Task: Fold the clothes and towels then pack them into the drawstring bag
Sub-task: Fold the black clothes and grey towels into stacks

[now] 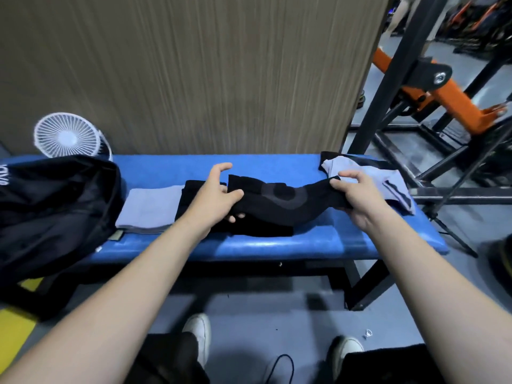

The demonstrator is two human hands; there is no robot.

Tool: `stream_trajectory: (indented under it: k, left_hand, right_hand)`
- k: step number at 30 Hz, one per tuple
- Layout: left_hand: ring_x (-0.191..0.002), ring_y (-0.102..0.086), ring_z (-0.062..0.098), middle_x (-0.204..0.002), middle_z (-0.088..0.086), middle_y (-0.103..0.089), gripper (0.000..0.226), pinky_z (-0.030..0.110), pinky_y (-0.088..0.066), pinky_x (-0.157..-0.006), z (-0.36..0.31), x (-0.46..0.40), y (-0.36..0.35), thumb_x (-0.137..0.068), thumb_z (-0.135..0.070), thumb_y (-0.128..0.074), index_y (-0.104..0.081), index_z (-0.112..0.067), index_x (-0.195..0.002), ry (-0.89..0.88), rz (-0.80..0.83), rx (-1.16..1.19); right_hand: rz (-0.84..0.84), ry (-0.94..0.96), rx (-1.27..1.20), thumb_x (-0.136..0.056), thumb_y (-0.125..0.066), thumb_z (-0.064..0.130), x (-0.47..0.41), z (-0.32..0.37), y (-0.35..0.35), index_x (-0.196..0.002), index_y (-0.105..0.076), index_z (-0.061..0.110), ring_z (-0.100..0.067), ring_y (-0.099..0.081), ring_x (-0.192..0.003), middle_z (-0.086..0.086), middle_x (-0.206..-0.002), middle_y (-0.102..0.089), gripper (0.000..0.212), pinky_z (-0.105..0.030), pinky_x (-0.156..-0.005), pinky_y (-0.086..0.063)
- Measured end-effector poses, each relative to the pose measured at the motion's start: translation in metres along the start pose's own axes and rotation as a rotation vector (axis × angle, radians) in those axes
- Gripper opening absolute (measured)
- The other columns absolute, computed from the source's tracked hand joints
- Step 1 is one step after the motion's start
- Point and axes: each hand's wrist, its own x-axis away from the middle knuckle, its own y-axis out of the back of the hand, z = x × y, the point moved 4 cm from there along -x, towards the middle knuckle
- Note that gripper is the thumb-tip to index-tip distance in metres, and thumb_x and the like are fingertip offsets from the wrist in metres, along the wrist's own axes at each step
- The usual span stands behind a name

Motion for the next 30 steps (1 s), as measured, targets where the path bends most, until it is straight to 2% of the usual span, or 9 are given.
stream_trajectory:
  k: [4,9,14,17,20,23,26,28,30]
  left_hand:
    - [-0.059,-0.067,0.016,-0.105,0.008,-0.066,0.022,0.029,-0.056,-0.054,0.006,-0.003,-0.003,-0.093,-0.009,-0.061,-0.067,-0.024,-0.108,-0.013,0.050,-0.055]
    - [-0.051,-0.061,0.006,-0.100,0.000,-0.062,0.019,0.024,-0.056,-0.053,0.005,-0.003,-0.007,-0.095,-0.010,-0.058,-0.068,-0.017,-0.110,-0.013,0.013,-0.042]
    - [-0.083,-0.065,0.019,-0.115,0.011,-0.061,0.028,0.028,-0.058,-0.055,0.006,-0.005,-0.007,-0.098,-0.003,-0.046,-0.065,-0.017,-0.112,0.012,-0.001,0.014]
    - [-0.083,-0.065,0.023,-0.110,0.014,-0.057,0.030,0.033,-0.060,-0.060,0.009,-0.005,-0.003,-0.097,-0.002,-0.045,-0.066,-0.019,-0.109,0.019,0.000,0.021]
    - [-0.091,-0.067,0.035,-0.106,0.018,-0.064,0.030,0.047,-0.062,-0.077,0.011,-0.005,0.002,-0.094,-0.007,-0.048,-0.070,-0.025,-0.105,0.019,-0.009,-0.020]
    - [-0.094,-0.070,0.033,-0.102,0.009,-0.072,0.026,0.049,-0.060,-0.081,0.010,-0.001,0.002,-0.098,-0.011,-0.047,-0.070,-0.020,-0.107,0.034,0.004,-0.003]
    - [-0.074,-0.057,0.023,-0.079,0.001,-0.061,0.038,0.035,-0.048,-0.071,0.008,0.002,0.004,-0.094,-0.042,-0.046,-0.062,-0.010,-0.082,-0.002,0.007,-0.074]
    - [-0.071,-0.049,0.018,-0.073,0.003,-0.052,0.052,0.034,-0.040,-0.067,0.011,0.003,0.007,-0.090,-0.055,-0.048,-0.060,-0.005,-0.084,-0.016,-0.001,-0.117]
    - [-0.075,-0.062,0.019,-0.080,-0.001,-0.066,0.037,0.036,-0.049,-0.072,0.012,0.003,0.008,-0.091,-0.045,-0.058,-0.067,-0.010,-0.096,-0.034,0.006,-0.104]
  right_hand:
    - [0.062,-0.062,-0.029,-0.088,-0.065,0.002,-0.002,-0.004,0.004,-0.113,-0.054,0.021,-0.022,-0.063,-0.074,-0.010,-0.093,-0.065,0.034,-0.033,-0.060,-0.049]
    - [0.048,-0.021,-0.022,-0.088,-0.060,-0.004,0.008,0.004,0.010,-0.101,-0.060,0.021,-0.020,-0.061,-0.065,-0.009,-0.082,-0.065,0.029,-0.027,-0.051,-0.047]
    - [0.096,0.115,-0.153,-0.089,-0.058,-0.006,0.031,0.027,-0.009,-0.105,-0.063,0.016,-0.025,-0.062,-0.076,-0.013,-0.094,-0.067,0.027,-0.032,-0.063,-0.050]
    - [0.181,0.173,-0.161,-0.089,-0.059,-0.004,0.047,0.036,-0.038,-0.111,-0.063,0.014,-0.025,-0.061,-0.074,-0.014,-0.086,-0.062,0.030,-0.032,-0.067,-0.051]
    - [0.278,0.206,-0.098,-0.088,-0.061,-0.002,0.060,0.033,-0.073,-0.115,-0.061,0.016,-0.018,-0.056,-0.065,-0.003,-0.073,-0.059,0.033,-0.028,-0.060,-0.048]
    - [0.371,0.194,0.031,-0.087,-0.067,0.003,0.070,0.017,-0.108,-0.121,-0.056,0.023,-0.018,-0.062,-0.070,-0.003,-0.088,-0.065,0.041,-0.032,-0.064,-0.052]
    - [0.522,0.134,0.122,-0.089,-0.071,0.009,0.078,-0.001,-0.135,-0.130,-0.049,0.020,-0.022,-0.065,-0.078,-0.014,-0.117,-0.060,0.048,-0.038,-0.072,-0.057]
    - [0.550,0.115,0.131,-0.091,-0.068,0.010,0.081,-0.005,-0.140,-0.132,-0.048,0.017,-0.023,-0.067,-0.080,-0.016,-0.123,-0.057,0.046,-0.042,-0.077,-0.058]
    - [0.552,0.110,0.040,-0.095,-0.061,0.005,0.082,0.001,-0.137,-0.133,-0.046,0.009,-0.027,-0.067,-0.080,-0.021,-0.121,-0.059,0.041,-0.042,-0.075,-0.057]
